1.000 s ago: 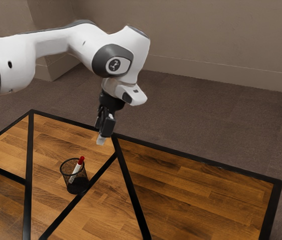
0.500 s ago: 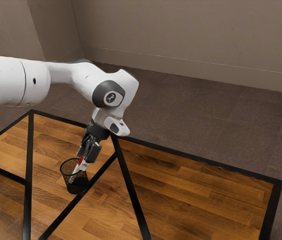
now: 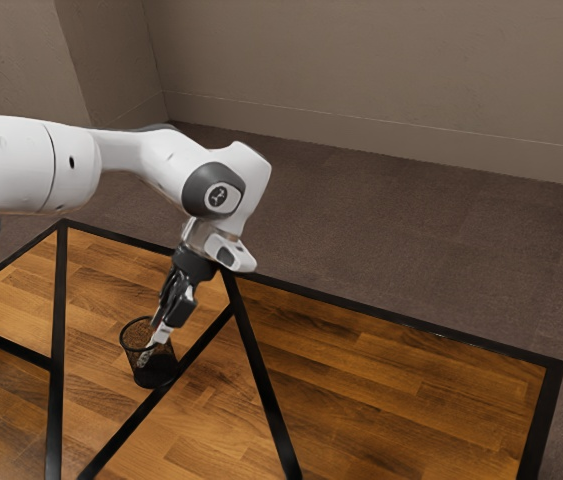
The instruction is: Take the marker out of the pen holder and place it to the left of the pen holder.
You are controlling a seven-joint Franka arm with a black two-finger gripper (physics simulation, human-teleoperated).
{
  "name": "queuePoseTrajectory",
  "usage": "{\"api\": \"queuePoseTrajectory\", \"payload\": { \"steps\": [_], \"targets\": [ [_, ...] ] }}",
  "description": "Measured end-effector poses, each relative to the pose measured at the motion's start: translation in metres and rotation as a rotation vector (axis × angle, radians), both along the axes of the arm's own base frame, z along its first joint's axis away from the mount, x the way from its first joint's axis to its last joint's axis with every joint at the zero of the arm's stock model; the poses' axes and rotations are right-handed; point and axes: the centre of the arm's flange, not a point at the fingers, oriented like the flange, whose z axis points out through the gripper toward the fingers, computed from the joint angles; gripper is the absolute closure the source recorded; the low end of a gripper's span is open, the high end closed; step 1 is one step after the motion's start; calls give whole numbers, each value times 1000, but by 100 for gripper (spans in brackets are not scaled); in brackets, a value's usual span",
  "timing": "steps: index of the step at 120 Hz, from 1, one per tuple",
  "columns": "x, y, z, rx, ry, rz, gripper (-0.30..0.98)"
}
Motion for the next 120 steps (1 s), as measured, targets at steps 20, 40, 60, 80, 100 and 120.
{"api": "queuePoseTrajectory", "payload": {
  "steps": [20,40,60,80,100,120],
  "targets": [
    [2,6,-3,3,-3,8,61],
    [14,7,32,0,-80,12,70],
    [19,29,74,11,-156,48,73],
    [20,56,125,29,-226,97,75],
    [8,104,150,83,-218,176,76],
    [2,154,123,130,-134,248,77]
  ]
}}
